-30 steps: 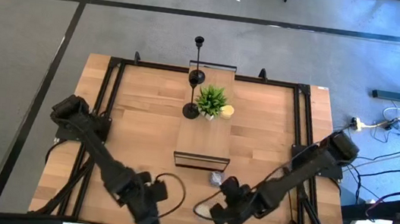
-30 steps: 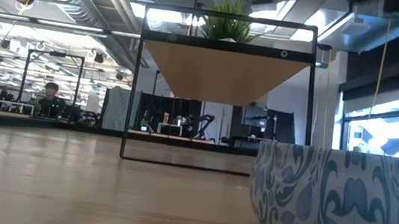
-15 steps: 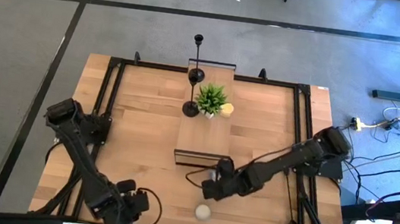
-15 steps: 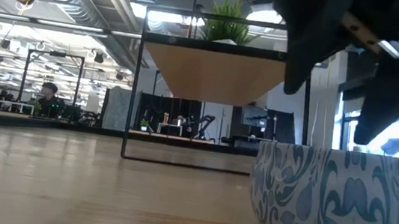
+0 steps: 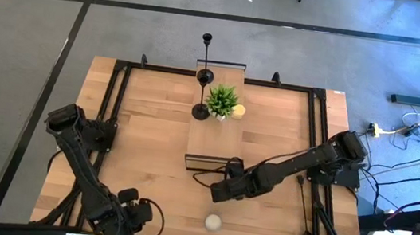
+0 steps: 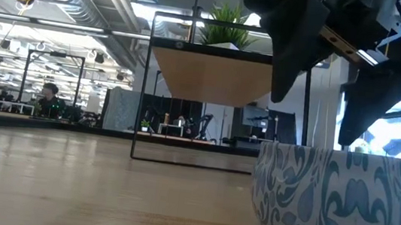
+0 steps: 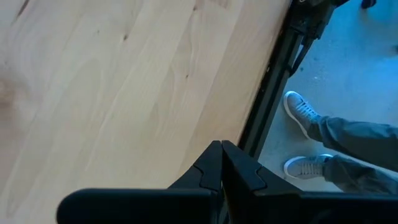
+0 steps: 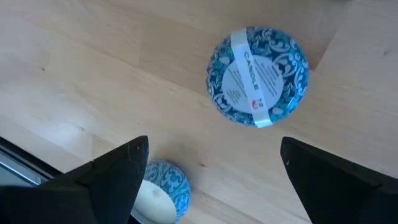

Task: Pick & Place candle stick holders
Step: Put the top blue scented candle on the shelf

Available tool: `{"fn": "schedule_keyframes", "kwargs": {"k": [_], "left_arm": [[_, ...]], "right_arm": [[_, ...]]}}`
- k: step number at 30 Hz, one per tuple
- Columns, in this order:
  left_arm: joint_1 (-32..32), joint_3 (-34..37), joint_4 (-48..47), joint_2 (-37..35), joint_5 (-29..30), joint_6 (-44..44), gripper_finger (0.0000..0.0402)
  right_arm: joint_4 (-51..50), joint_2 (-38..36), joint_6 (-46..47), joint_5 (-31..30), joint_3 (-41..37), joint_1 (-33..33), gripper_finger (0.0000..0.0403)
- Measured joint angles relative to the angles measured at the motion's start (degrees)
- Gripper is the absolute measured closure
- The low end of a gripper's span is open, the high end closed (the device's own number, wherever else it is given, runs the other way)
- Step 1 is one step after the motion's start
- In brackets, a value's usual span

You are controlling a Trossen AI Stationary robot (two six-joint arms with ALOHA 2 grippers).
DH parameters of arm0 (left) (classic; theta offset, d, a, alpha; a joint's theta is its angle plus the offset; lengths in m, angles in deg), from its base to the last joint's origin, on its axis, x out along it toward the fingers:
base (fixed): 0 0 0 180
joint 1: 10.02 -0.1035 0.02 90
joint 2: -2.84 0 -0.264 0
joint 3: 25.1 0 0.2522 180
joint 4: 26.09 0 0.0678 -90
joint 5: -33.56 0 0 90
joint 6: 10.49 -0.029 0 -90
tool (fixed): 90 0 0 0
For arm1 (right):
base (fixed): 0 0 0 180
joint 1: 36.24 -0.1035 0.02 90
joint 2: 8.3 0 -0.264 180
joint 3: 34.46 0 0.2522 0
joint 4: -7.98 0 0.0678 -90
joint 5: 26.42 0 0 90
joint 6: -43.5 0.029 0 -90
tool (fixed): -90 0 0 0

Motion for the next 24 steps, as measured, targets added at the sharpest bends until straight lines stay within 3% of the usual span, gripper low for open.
{"fn": "schedule_keyframes", "kwargs": {"k": [19, 24], "left_arm": [[-0.09, 0.0, -0.02, 0.0, 0.22, 0.13, 0.04], [-0.09, 0.0, -0.02, 0.0, 0.45, 0.59, 0.04]], "right_arm": [[0.18, 0.0, 3.0, -2.37, 0.0, -3.36, 0.0036], [1.92, 0.0, 3.99, -5.66, 0.0, -4.34, 0.0036]]}}
